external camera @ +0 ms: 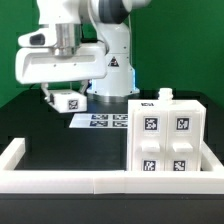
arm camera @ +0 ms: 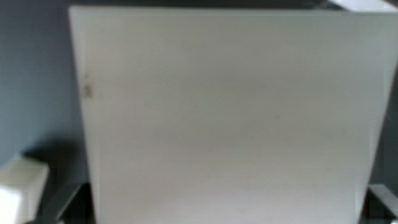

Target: Assemble cabinet

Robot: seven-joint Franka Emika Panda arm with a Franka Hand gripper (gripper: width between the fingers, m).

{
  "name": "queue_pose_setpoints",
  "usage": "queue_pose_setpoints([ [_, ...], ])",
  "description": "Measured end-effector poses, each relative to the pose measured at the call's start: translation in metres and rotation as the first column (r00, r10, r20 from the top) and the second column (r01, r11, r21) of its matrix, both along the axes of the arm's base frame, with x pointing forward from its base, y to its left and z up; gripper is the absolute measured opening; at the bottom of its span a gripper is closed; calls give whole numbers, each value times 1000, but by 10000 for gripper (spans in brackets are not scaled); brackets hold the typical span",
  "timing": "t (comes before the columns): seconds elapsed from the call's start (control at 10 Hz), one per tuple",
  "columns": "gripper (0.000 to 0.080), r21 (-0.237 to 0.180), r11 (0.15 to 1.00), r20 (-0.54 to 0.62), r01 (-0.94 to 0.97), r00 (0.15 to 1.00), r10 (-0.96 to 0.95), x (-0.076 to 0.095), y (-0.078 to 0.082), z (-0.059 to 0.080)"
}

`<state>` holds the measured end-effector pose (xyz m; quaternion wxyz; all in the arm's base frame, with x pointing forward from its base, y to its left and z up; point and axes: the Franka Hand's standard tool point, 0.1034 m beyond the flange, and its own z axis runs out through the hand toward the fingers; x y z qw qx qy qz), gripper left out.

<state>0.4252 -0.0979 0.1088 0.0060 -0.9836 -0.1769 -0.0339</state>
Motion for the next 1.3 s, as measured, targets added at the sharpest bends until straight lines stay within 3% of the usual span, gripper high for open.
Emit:
queue_pose_setpoints([
  [0.1, 560, -4, 1000, 1, 20, 1000, -20, 18, 20, 17],
  [0.4, 560, -15, 993, -36, 116, 992, -117, 73, 58, 56],
  [0.5, 560, -14, 992, -32, 128, 991, -128, 82, 61, 62],
  [0.7, 560, -14, 992, -40, 122, 992, -122, 75, 59, 55],
  [1.0, 560, -12, 990, -50, 139, 989, -139, 77, 64, 58],
  [1.3, 560, 30, 985, -25, 168, 986, -167, 118, 100, 81],
])
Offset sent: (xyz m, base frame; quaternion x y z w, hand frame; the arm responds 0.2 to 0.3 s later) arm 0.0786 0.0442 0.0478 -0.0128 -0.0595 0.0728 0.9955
